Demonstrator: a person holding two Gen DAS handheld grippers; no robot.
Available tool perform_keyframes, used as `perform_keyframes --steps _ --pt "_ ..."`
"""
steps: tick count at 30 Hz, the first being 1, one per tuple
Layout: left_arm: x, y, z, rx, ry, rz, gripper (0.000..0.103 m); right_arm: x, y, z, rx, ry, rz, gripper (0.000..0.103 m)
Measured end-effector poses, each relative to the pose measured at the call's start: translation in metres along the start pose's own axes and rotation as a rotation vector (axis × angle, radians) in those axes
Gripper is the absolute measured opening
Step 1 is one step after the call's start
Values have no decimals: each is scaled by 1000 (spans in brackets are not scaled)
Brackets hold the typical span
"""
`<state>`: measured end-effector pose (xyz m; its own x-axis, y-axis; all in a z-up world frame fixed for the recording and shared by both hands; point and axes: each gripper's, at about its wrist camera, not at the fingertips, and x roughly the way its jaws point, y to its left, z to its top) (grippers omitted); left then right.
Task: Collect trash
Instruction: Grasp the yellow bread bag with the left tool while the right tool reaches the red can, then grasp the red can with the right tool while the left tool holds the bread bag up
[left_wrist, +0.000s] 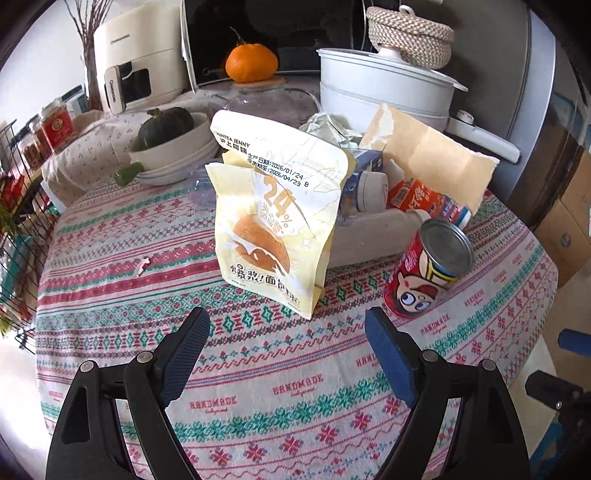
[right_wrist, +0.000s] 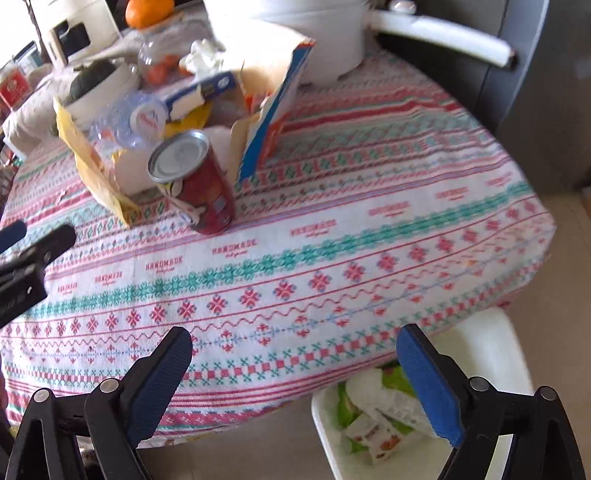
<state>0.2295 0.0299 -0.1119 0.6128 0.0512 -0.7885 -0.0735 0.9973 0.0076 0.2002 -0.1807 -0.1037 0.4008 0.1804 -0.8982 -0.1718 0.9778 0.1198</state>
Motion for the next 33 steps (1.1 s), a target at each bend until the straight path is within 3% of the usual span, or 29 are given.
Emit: perform_keyframes --steps 3,9,11,13,16,22,33 --pt "16 1 5 -79 -5 10 86 4 0 7 -6 -14 -7 93" --pt "28 -5 14 -168 -63 53 72 12 -5 12 -7 -10 -37 93" --pt "30 -6 17 -182 -79 93 53 14 -5 12 -3 -5 -36 93" --pt "31 -5 17 -194 -70 103 26 15 -5 11 -10 -5 -41 93" --pt "28 -2 18 -184 -49 104 9 16 -2 12 -19 -16 -49 93" --pt "7 15 14 -139 -13 50 1 18 4 18 -6 -46 -23 93" --pt "-51 47 -8 -89 2 -54 0 40 42 46 21 -143 52 93"
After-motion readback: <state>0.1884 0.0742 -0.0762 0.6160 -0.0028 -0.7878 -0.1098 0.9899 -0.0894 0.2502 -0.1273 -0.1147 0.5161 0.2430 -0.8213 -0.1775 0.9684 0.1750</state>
